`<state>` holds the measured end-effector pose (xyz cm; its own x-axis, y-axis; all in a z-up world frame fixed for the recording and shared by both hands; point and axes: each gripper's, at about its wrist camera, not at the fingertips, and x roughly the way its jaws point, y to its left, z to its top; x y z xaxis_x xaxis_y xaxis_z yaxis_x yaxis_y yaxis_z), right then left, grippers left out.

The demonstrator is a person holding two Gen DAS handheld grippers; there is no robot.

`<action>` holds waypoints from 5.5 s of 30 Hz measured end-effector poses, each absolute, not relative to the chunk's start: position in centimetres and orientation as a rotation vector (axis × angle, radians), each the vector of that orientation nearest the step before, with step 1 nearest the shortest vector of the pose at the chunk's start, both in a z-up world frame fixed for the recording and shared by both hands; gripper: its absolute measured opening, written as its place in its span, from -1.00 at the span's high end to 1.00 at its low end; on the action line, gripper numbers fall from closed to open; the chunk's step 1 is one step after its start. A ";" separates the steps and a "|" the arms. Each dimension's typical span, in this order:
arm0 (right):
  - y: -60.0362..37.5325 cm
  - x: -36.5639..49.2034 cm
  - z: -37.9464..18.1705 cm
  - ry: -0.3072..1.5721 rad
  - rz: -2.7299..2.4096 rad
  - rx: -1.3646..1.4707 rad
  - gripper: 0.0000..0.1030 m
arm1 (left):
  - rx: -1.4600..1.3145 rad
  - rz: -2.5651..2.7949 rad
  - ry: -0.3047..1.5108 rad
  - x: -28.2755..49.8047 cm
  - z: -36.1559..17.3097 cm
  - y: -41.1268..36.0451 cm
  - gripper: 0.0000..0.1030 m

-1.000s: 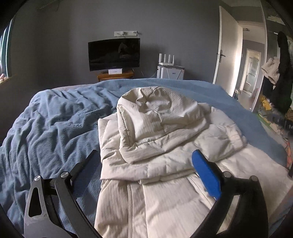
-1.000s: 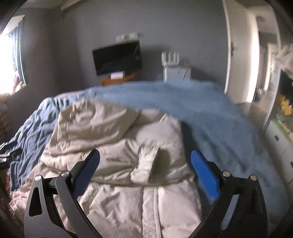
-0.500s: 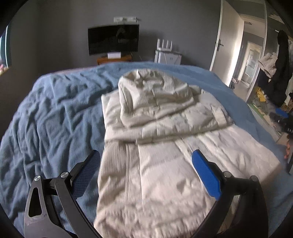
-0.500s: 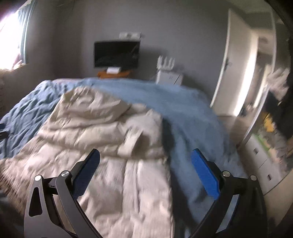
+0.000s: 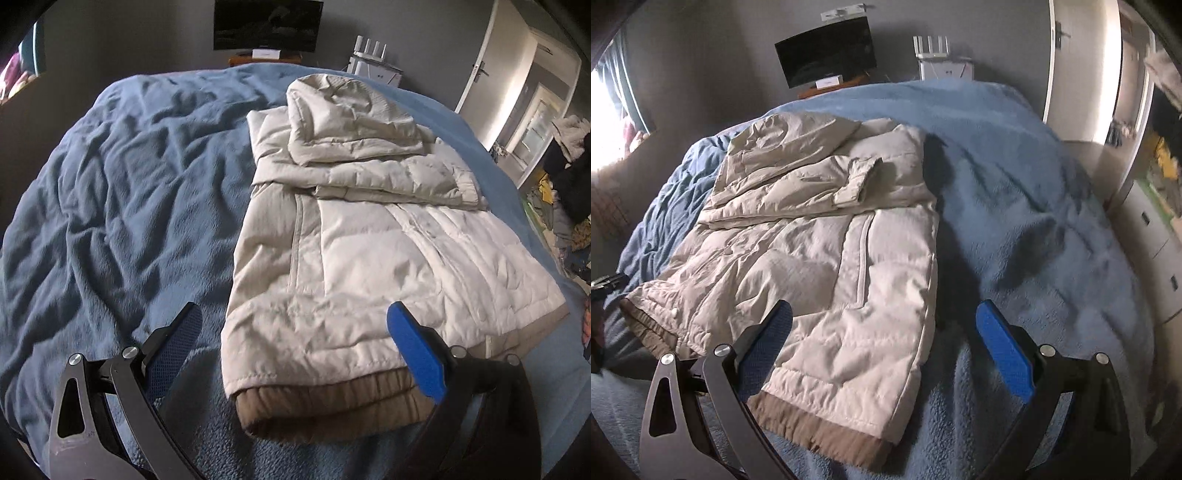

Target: Fold large clothes

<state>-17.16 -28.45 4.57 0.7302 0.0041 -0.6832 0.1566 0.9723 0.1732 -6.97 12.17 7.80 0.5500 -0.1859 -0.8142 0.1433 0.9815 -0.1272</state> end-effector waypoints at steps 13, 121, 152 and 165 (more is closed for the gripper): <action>-27.1 -18.0 3.3 0.861 -0.040 0.211 -0.85 | -0.177 -0.248 1.085 -8.2 6.4 14.2 -0.87; -27.5 9.7 8.3 0.567 -0.068 0.229 -0.61 | -0.123 -0.255 0.821 17.1 9.3 7.4 -0.86; -21.0 16.9 1.5 0.646 -0.094 0.067 -0.87 | 0.055 -0.264 0.823 20.1 1.9 0.4 -0.89; -23.4 29.5 3.5 0.775 -0.069 0.165 -0.87 | -0.039 -0.217 0.904 31.2 4.0 -0.2 -0.89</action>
<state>29.49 -23.35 3.54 0.7131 -0.0016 -0.7011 0.1231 0.9848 0.1229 31.20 -0.19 4.05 0.5981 -0.2036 -0.7751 0.1711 0.9773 -0.1247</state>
